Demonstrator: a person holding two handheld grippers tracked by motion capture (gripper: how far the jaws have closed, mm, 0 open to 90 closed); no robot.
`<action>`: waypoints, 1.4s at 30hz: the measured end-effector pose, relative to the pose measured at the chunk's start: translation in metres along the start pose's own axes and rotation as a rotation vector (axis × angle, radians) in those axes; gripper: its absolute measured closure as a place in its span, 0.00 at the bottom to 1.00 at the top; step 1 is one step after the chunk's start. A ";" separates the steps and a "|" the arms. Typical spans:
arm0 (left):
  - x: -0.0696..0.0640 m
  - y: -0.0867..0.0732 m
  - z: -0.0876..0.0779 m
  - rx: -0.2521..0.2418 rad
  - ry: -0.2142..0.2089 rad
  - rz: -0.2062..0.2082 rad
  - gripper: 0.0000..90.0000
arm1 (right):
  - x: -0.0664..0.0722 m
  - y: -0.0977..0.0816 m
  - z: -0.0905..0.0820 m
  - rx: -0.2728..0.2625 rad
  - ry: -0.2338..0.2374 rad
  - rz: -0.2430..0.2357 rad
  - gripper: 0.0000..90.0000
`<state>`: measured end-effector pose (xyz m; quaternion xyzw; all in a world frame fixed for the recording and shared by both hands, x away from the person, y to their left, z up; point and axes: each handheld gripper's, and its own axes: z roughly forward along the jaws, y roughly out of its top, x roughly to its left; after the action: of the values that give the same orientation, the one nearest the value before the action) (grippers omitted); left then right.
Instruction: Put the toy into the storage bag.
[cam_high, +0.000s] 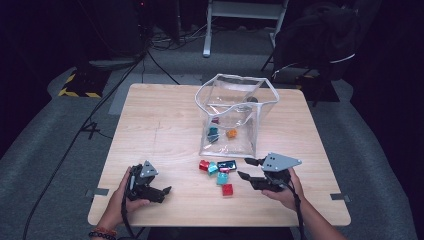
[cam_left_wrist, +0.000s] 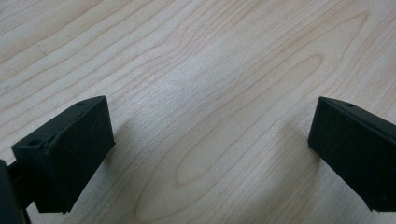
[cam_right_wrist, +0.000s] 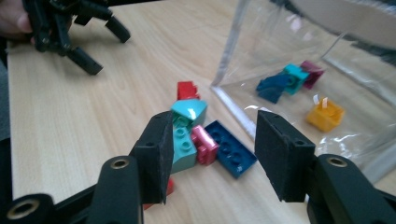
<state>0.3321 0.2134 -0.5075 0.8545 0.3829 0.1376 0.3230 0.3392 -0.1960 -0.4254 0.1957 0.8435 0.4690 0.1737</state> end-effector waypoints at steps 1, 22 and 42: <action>0.000 0.000 0.000 0.000 0.000 0.000 0.01 | 0.002 -0.002 0.002 0.005 0.008 0.000 0.53; 0.000 0.000 0.000 0.000 0.000 0.000 0.01 | 0.031 -0.037 0.045 0.118 0.121 -0.012 0.46; 0.000 0.000 0.000 -0.001 0.000 -0.001 0.01 | 0.038 -0.048 0.067 0.178 0.103 -0.019 0.55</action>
<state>0.3321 0.2134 -0.5076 0.8541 0.3831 0.1379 0.3236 0.3307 -0.1520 -0.5042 0.1781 0.8916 0.3998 0.1164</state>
